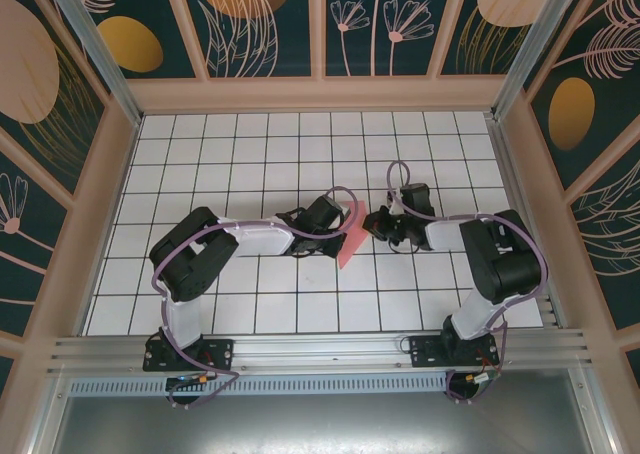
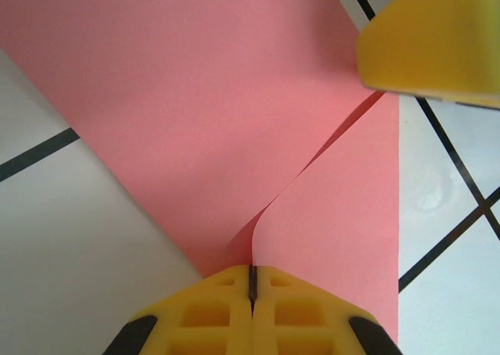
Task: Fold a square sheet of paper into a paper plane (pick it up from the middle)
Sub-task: Third fold the triangle at the center of the table.
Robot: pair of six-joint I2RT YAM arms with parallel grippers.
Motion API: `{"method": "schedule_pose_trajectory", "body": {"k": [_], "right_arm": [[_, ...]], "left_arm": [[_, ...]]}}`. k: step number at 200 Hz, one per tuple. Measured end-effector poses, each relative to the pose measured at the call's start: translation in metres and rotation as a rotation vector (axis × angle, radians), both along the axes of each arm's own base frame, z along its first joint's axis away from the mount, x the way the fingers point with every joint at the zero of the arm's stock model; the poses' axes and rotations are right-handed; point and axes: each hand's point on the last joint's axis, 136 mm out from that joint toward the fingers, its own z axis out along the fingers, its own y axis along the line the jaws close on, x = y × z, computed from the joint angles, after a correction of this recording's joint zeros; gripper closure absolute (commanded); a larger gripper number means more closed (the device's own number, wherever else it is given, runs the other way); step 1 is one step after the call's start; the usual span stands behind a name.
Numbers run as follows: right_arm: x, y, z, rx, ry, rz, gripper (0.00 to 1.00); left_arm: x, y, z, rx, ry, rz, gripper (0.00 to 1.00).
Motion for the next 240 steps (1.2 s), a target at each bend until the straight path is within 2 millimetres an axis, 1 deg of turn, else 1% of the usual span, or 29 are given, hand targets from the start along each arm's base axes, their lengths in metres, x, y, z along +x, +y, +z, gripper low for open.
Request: {"method": "schedule_pose_trajectory", "body": {"k": [21, 44, 83, 102, 123, 134, 147, 171, 193, 207, 222, 240], "right_arm": [[0.0, -0.001, -0.004, -0.002, 0.005, 0.0, 1.0], [-0.005, -0.002, -0.016, -0.008, 0.029, -0.001, 1.0], [-0.004, -0.002, -0.014, 0.001, 0.024, 0.0, 1.0], [-0.005, -0.002, -0.005, 0.007, 0.009, 0.002, 1.0], [-0.006, -0.002, 0.021, 0.03, -0.06, 0.002, 1.0], [-0.01, -0.003, 0.03, 0.043, -0.085, -0.003, 1.0], [-0.018, -0.005, 0.032, 0.053, -0.09, -0.004, 1.0], [-0.045, -0.001, 0.022, 0.059, -0.048, 0.008, 1.0], [-0.076, 0.015, 0.013, 0.064, 0.002, 0.058, 1.0], [-0.089, 0.026, 0.009, 0.074, 0.021, 0.084, 1.0], [-0.097, 0.035, 0.008, 0.085, 0.032, 0.103, 1.0], [-0.099, 0.044, 0.006, 0.093, 0.043, 0.118, 1.0]], "left_arm": [[0.0, 0.0, 0.0, 0.0, 0.0, 0.0, 1.0], [0.0, 0.0, 0.0, 0.0, 0.0, 0.0, 1.0], [0.0, 0.0, 0.0, 0.0, 0.0, 0.0, 1.0], [0.0, 0.0, 0.0, 0.0, 0.0, 0.0, 1.0], [0.0, 0.0, 0.0, 0.0, 0.0, 0.0, 1.0], [0.0, 0.0, 0.0, 0.0, 0.0, 0.0, 1.0], [0.0, 0.0, 0.0, 0.0, 0.0, 0.0, 1.0], [0.0, 0.0, 0.0, 0.0, 0.0, 0.0, 1.0], [0.0, 0.0, 0.0, 0.0, 0.0, -0.001, 1.0], [0.0, 0.0, 0.0, 0.0, 0.0, 0.0, 1.0], [0.0, 0.0, 0.0, 0.0, 0.0, 0.0, 1.0], [0.0, 0.0, 0.0, 0.0, 0.0, 0.0, 1.0]]}}
